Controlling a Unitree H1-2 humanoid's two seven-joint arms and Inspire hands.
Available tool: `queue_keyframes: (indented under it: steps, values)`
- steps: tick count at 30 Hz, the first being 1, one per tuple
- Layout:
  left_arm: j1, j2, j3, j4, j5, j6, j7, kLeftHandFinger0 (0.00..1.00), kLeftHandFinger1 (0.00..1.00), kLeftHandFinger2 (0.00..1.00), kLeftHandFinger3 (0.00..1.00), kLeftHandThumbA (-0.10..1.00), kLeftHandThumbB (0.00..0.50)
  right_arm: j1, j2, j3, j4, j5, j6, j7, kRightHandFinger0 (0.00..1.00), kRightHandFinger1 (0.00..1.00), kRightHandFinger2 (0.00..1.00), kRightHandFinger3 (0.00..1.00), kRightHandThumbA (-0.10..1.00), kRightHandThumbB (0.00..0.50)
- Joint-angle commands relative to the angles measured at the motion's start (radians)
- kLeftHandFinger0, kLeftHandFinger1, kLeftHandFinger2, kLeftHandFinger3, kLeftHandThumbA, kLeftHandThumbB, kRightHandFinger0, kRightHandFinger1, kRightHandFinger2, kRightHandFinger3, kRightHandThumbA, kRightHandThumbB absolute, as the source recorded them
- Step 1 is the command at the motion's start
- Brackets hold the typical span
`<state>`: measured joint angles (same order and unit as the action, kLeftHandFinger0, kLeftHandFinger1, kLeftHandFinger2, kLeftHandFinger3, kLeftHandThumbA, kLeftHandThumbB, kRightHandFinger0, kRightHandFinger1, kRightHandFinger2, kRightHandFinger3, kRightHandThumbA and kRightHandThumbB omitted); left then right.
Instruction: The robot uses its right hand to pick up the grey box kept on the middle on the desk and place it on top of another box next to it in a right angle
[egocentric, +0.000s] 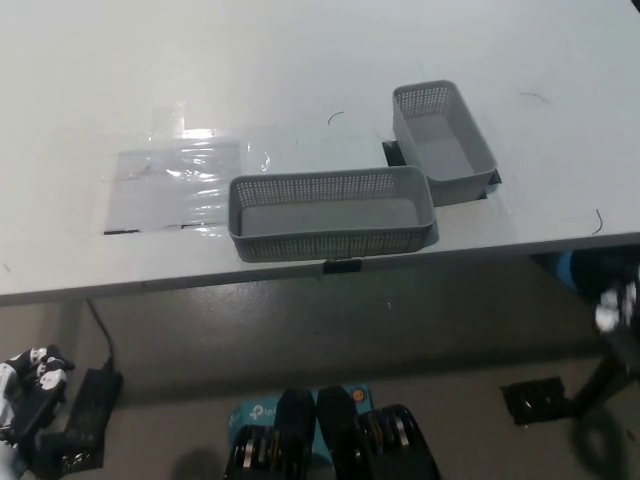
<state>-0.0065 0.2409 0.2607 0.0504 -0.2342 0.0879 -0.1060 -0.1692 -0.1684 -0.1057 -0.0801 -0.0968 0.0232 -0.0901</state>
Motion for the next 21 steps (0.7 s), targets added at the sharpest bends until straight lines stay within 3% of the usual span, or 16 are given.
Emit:
queue_keyframes:
  steps: [1,3,5,6,7,8,10,11,12,16,19,21]
  values:
    - [-0.007,0.034,-0.01,-0.04,0.012,0.0,-0.014,0.0,0.0,0.14,0.34,-0.02,0.5,-0.145,-0.061,0.028,-0.106,-0.036,0.064,0.057,0.2,0.26,0.4,0.75,0.1,0.447]
    - [-0.006,0.038,-0.013,-0.038,0.008,-0.005,-0.021,0.0,0.0,0.15,0.34,-0.05,0.5,-0.171,-0.072,0.043,-0.125,-0.041,0.078,0.066,0.19,0.26,0.44,0.79,0.1,0.423]
    - [-0.007,0.044,-0.015,-0.027,0.015,-0.015,-0.022,0.0,0.0,0.15,0.33,-0.02,0.5,-0.223,-0.097,0.077,-0.141,-0.04,0.112,0.106,0.19,0.31,0.6,0.93,0.08,0.391]
    - [-0.009,0.046,-0.017,-0.023,0.017,-0.026,-0.025,0.0,0.0,0.14,0.31,-0.02,0.5,-0.25,-0.122,0.101,-0.138,-0.056,0.111,0.131,0.32,0.47,0.7,1.0,0.08,0.373]
    - [-0.008,0.048,-0.02,-0.027,0.025,-0.013,-0.019,0.0,0.01,0.16,0.31,0.0,0.5,-0.286,-0.159,0.136,-0.14,-0.078,0.141,0.176,0.5,0.65,0.85,1.0,0.13,0.384]
    - [-0.007,0.056,-0.02,-0.032,0.027,-0.006,-0.018,0.0,0.01,0.16,0.31,0.0,0.5,-0.297,-0.171,0.156,-0.142,-0.087,0.153,0.188,0.59,0.71,0.86,1.0,0.14,0.379]
    - [-0.01,0.061,-0.022,-0.027,0.019,-0.013,-0.027,0.0,0.01,0.16,0.32,-0.02,0.5,-0.344,-0.22,0.207,-0.135,-0.103,0.191,0.245,0.79,0.92,1.0,1.0,0.18,0.407]
    - [-0.015,0.065,-0.023,-0.025,0.017,-0.011,-0.029,0.0,0.01,0.15,0.32,-0.02,0.5,-0.353,-0.231,0.222,-0.131,-0.105,0.193,0.25,0.82,0.94,1.0,1.0,0.18,0.404]
    - [-0.017,0.069,-0.028,-0.026,0.022,-0.01,-0.03,0.0,0.0,0.13,0.31,-0.01,0.5,-0.376,-0.255,0.252,-0.112,-0.126,0.195,0.278,0.97,1.0,1.0,1.0,0.22,0.419]
    - [-0.02,0.081,-0.039,-0.039,0.042,0.012,-0.018,0.0,0.0,0.14,0.32,0.03,0.5,-0.422,-0.294,0.307,-0.061,-0.135,0.2,0.315,1.0,1.0,1.0,1.0,0.24,0.437]
    - [-0.02,0.083,-0.04,-0.03,0.033,-0.007,-0.028,0.0,0.01,0.14,0.32,-0.03,0.5,-0.467,-0.334,0.354,-0.003,-0.144,0.203,0.378,1.0,1.0,1.0,1.0,0.3,0.432]
    - [-0.015,0.081,-0.04,-0.028,0.029,-0.016,-0.034,0.0,0.0,0.12,0.32,-0.05,0.5,-0.492,-0.354,0.379,0.047,-0.148,0.186,0.409,1.0,1.0,1.0,1.0,0.26,0.436]
